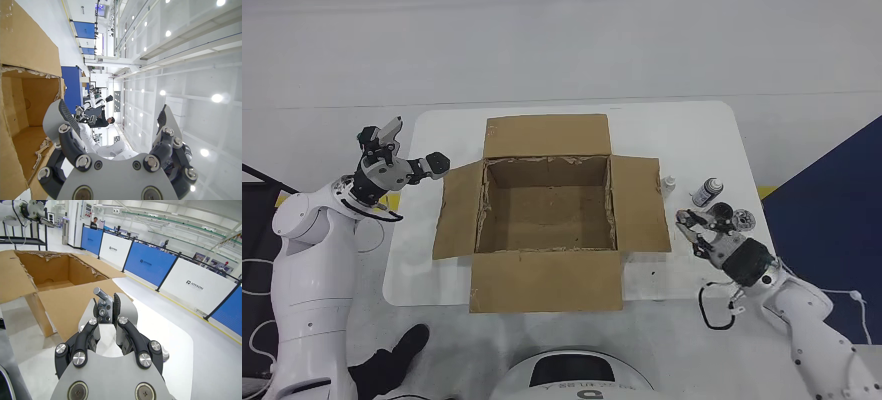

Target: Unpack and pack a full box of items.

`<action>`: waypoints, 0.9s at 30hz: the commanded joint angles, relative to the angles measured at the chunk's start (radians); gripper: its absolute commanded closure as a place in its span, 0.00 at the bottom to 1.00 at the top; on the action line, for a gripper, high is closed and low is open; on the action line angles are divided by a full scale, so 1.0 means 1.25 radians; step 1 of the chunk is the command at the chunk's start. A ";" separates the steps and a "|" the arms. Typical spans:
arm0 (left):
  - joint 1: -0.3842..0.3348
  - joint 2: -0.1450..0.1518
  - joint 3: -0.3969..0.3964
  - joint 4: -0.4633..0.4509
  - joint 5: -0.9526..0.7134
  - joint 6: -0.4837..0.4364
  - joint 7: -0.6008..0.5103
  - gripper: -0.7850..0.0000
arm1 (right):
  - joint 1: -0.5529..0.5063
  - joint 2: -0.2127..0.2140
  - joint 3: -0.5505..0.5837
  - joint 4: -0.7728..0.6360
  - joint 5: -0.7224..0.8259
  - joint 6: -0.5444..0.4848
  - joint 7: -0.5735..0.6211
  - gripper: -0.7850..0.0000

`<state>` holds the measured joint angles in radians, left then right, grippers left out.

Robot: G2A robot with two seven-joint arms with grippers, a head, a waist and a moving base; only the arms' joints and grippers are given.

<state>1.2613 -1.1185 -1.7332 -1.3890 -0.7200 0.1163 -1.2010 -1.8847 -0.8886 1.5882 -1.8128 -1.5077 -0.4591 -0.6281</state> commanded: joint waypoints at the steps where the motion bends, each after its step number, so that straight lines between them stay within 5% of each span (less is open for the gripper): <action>1: 0.000 0.000 0.000 0.000 0.000 0.000 0.000 0.00 | 0.015 0.000 -0.016 -0.016 0.005 -0.044 0.019 1.00; 14: 0.000 0.000 0.000 0.000 0.000 0.000 0.000 0.00 | 0.015 0.000 -0.016 -0.016 0.005 -0.044 0.019 1.00; 27: 0.000 0.000 0.000 0.000 0.000 0.000 0.000 0.00 | 0.213 -0.031 -0.212 -0.201 0.071 -0.011 0.385 1.00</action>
<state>1.2613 -1.1185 -1.7332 -1.3890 -0.7200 0.1163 -1.2010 -1.6542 -0.9232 1.3595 -2.0529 -1.4156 -0.4665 -0.1908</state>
